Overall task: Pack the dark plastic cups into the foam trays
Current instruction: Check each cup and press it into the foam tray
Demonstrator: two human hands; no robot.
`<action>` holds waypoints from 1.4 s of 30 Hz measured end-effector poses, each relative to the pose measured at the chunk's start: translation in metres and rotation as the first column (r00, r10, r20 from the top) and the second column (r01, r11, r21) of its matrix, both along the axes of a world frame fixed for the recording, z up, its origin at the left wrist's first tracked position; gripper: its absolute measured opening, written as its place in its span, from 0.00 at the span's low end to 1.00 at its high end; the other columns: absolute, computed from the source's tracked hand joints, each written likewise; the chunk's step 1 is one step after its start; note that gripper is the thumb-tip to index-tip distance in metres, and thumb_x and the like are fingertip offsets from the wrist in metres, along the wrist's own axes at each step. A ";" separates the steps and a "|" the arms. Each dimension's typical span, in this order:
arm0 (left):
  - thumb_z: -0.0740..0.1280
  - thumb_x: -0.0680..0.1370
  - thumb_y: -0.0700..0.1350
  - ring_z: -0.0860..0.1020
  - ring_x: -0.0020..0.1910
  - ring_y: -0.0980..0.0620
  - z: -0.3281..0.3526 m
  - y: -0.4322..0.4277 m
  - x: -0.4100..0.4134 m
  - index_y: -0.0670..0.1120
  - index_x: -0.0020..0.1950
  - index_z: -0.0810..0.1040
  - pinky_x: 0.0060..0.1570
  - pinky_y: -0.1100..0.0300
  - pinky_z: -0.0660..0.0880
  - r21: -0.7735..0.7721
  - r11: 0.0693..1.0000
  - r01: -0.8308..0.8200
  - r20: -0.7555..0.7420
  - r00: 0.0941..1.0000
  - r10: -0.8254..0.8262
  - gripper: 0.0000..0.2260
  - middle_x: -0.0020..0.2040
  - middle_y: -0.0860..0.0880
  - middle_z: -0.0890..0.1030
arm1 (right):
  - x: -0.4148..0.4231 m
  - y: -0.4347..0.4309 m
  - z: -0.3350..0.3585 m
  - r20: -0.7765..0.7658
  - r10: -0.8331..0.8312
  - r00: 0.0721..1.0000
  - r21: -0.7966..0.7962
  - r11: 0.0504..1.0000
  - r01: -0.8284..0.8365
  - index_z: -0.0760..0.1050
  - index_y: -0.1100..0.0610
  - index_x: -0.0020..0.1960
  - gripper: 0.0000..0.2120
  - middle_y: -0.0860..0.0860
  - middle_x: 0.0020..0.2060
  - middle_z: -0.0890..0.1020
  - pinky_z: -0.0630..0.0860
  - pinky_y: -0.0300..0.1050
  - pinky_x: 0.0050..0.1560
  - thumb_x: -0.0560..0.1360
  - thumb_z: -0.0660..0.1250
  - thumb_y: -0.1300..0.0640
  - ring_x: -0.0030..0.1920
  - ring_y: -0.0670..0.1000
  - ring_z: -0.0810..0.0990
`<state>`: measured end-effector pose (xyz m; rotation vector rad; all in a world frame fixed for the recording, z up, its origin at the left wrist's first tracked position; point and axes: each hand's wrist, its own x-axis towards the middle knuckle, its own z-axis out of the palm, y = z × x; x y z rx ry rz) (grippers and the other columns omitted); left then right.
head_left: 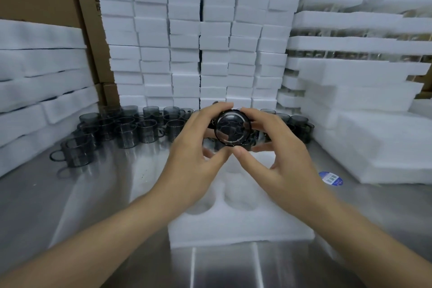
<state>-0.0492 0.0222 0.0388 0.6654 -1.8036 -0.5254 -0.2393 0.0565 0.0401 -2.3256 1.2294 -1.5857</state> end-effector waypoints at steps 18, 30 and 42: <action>0.65 0.83 0.49 0.85 0.47 0.49 -0.002 -0.002 0.000 0.59 0.70 0.78 0.45 0.62 0.77 0.104 0.992 0.065 -0.152 0.987 -0.049 0.16 0.52 0.55 0.81 | -0.002 -0.001 0.005 0.229 -0.043 0.972 0.264 0.964 -0.019 0.81 0.42 0.61 0.10 0.43 0.48 0.88 0.80 0.55 0.57 0.82 0.70 0.43 0.53 0.46 0.86; 0.68 0.80 0.42 0.82 0.55 0.52 -0.002 -0.001 0.002 0.57 0.73 0.80 0.45 0.66 0.78 0.017 0.999 -0.035 -0.054 0.998 0.036 0.22 0.54 0.60 0.74 | -0.005 -0.002 0.003 0.137 -0.031 0.990 0.390 0.920 -0.025 0.82 0.39 0.57 0.13 0.39 0.48 0.87 0.76 0.44 0.50 0.78 0.67 0.35 0.53 0.41 0.84; 0.72 0.77 0.63 0.84 0.56 0.52 0.000 -0.001 0.000 0.64 0.70 0.74 0.51 0.52 0.81 0.182 0.982 0.052 -0.098 0.995 -0.035 0.22 0.57 0.59 0.82 | 0.002 0.000 -0.004 -0.092 -0.145 0.985 -0.110 0.985 0.134 0.71 0.46 0.77 0.31 0.40 0.64 0.73 0.73 0.31 0.60 0.77 0.76 0.56 0.64 0.44 0.77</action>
